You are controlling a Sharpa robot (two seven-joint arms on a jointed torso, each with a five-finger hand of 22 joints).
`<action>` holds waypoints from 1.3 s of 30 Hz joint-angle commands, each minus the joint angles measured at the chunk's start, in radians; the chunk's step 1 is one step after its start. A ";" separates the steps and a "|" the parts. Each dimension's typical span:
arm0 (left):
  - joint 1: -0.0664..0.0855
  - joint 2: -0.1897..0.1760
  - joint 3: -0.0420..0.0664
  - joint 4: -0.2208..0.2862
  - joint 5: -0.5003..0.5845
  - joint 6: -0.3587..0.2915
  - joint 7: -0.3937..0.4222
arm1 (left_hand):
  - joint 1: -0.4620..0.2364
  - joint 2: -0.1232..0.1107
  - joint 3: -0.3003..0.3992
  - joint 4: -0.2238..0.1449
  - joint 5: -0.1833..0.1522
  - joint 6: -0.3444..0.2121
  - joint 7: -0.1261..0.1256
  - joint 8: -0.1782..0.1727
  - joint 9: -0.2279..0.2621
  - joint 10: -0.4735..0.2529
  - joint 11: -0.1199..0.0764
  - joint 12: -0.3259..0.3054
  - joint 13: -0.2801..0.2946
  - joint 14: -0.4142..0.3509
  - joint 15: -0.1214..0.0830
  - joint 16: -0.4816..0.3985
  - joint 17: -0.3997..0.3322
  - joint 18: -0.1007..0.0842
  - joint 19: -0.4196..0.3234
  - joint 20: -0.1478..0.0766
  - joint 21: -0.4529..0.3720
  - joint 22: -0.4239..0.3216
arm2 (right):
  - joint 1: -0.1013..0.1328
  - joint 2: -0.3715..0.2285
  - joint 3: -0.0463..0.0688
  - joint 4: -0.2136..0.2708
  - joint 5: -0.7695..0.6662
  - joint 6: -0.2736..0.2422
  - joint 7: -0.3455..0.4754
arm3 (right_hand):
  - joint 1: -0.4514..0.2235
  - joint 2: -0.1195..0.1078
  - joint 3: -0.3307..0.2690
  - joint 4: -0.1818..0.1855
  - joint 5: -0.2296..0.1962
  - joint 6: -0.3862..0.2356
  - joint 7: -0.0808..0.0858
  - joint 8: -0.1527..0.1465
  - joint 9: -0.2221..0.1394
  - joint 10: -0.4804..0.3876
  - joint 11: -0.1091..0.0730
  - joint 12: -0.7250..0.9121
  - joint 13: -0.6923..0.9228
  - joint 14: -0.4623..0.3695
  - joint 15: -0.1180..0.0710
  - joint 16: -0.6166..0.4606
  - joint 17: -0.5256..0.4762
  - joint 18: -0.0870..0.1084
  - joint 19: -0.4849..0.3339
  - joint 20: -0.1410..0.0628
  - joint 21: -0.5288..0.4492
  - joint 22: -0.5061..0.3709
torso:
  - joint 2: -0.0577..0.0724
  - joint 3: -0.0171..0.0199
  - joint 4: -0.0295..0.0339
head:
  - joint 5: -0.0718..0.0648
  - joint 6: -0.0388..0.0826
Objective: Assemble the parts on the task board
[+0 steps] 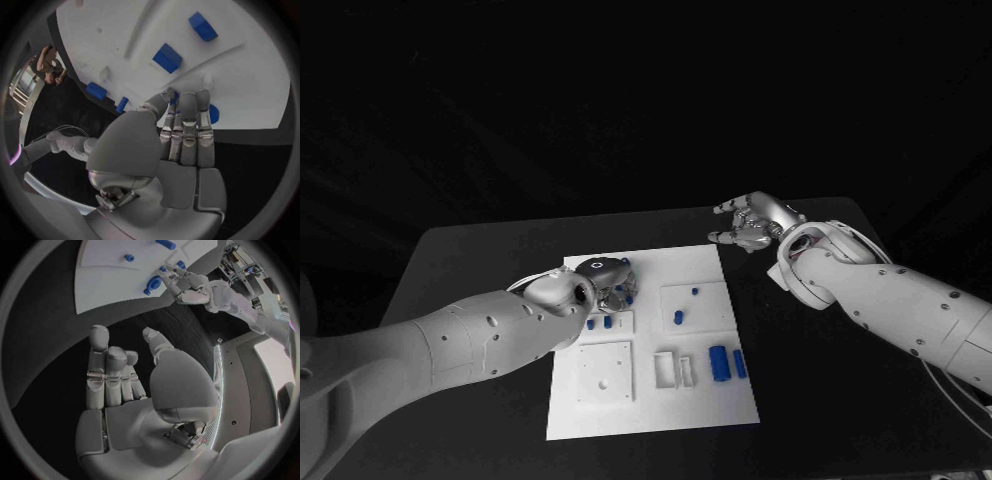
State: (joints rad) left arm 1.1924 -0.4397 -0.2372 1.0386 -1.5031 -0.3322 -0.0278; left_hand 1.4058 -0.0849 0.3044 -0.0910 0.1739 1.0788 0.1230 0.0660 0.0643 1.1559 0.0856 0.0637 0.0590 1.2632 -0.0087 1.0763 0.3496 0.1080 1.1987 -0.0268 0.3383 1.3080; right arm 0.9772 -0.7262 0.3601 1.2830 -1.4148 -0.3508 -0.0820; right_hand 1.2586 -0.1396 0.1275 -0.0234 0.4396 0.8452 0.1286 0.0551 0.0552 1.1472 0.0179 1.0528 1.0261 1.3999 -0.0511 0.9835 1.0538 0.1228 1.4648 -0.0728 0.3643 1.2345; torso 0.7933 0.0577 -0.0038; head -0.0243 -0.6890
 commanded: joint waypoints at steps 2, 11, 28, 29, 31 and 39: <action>-0.005 0.004 -0.001 -0.004 0.008 0.025 0.007 | -0.004 0.009 0.001 0.007 -0.002 0.014 -0.005 -0.003 0.000 0.013 -0.002 -0.006 -0.001 0.011 -0.001 0.004 -0.001 0.004 0.000 0.000 -0.004 0.019 | -0.001 -0.001 0.001 0.003 -0.001 0.005 0.006 | -0.010 -0.001 0.004 -0.005 0.005 0.021 0.000 0.002 0.002 0.006 0.003 0.003 0.003 0.001 0.002 -0.001 0.001 0.020 0.041 0.006 0.004 -0.001 | 0.000 -0.0003 0.0004 | -0.001 -0.002; -0.006 0.004 -0.001 -0.005 0.008 0.032 0.005 | 0.005 0.036 -0.001 0.010 -0.001 0.064 -0.016 -0.002 0.001 0.058 -0.017 -0.006 -0.001 0.021 -0.010 0.009 0.001 -0.001 0.003 -0.008 0.002 0.020 | -0.001 -0.001 0.001 0.003 -0.001 0.004 0.005 | -0.010 -0.001 0.004 -0.005 0.005 0.021 0.000 0.002 0.002 0.006 0.003 0.003 0.003 0.001 0.002 -0.001 0.001 0.020 0.041 0.006 0.004 -0.001 | -0.001 -0.0009 0.0009 | -0.001 -0.002; -0.007 -0.005 -0.001 0.003 0.024 -0.023 0.023 | 0.014 0.083 -0.033 -0.029 0.011 0.129 -0.028 -0.002 0.002 0.121 -0.039 -0.006 0.000 0.049 -0.028 0.013 0.011 -0.011 0.006 -0.028 0.039 0.021 | -0.001 0.001 0.001 0.000 -0.003 0.005 0.005 | -0.011 0.000 0.004 -0.008 0.005 0.027 0.000 0.002 0.002 0.005 0.003 0.002 0.002 0.001 0.001 -0.002 0.000 0.020 0.041 0.006 0.005 -0.001 | -0.001 0.0000 0.0009 | 0.004 0.002; -0.007 -0.007 -0.001 0.005 0.026 -0.026 0.024 | 0.014 0.082 -0.034 -0.030 0.012 0.129 -0.028 -0.003 0.002 0.119 -0.038 -0.006 0.000 0.048 -0.028 0.012 0.010 -0.011 0.005 -0.028 0.040 0.021 | -0.001 0.001 0.001 0.000 -0.003 0.005 0.005 | -0.011 0.000 0.004 -0.008 0.005 0.027 0.000 0.002 0.002 0.005 0.003 0.002 0.002 0.001 0.001 -0.002 0.000 0.020 0.041 0.006 0.005 -0.001 | -0.001 0.0000 0.0009 | 0.004 0.002; -0.007 -0.013 -0.001 0.010 0.030 -0.031 0.026 | 0.013 0.082 -0.032 -0.034 0.013 0.126 -0.027 -0.003 0.002 0.116 -0.037 -0.006 -0.001 0.048 -0.028 0.010 0.010 -0.010 0.003 -0.028 0.042 0.021 | -0.001 0.001 0.001 0.000 -0.003 0.005 0.005 | -0.011 0.000 0.004 -0.008 0.005 0.027 0.000 0.002 0.002 0.005 0.003 0.002 0.002 0.001 0.001 -0.002 0.000 0.020 0.041 0.006 0.005 -0.001 | 0.000 0.0003 0.0014 | 0.004 0.003; -0.006 -0.052 0.029 0.059 0.078 -0.040 0.025 | 0.013 0.083 -0.030 -0.036 0.014 0.126 -0.027 -0.003 0.002 0.116 -0.037 -0.006 0.000 0.049 -0.027 0.010 0.011 -0.009 0.002 -0.028 0.045 0.021 | -0.001 0.000 0.001 -0.001 -0.003 0.005 0.005 | -0.011 0.001 0.005 -0.011 0.005 0.029 -0.001 0.002 0.003 0.004 0.003 0.002 0.002 0.001 0.001 -0.002 0.000 0.019 0.041 0.005 0.005 -0.002 | -0.001 0.0001 0.0015 | 0.001 -0.003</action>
State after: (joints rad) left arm 1.1856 -0.4869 -0.2117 1.0854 -1.4651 -0.3546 -0.0138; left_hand 1.4209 -0.0103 0.2735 -0.1215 0.1828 1.2037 0.0943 0.0610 0.0670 1.2708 0.0467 0.0615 0.0575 1.3044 -0.0357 1.0874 0.3596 0.0926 1.2005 -0.0504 0.3782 1.3076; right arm 0.9772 -0.7260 0.3601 1.2815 -1.4149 -0.3508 -0.0823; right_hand 1.2586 -0.1395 0.1316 -0.0276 0.4394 0.8687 0.1298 0.0551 0.0563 1.1473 0.0180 1.0526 1.0278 1.3999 -0.0512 0.9835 1.0538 0.1217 1.4648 -0.0728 0.3643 1.2333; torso 0.7920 0.0577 -0.0025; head -0.0221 -0.6907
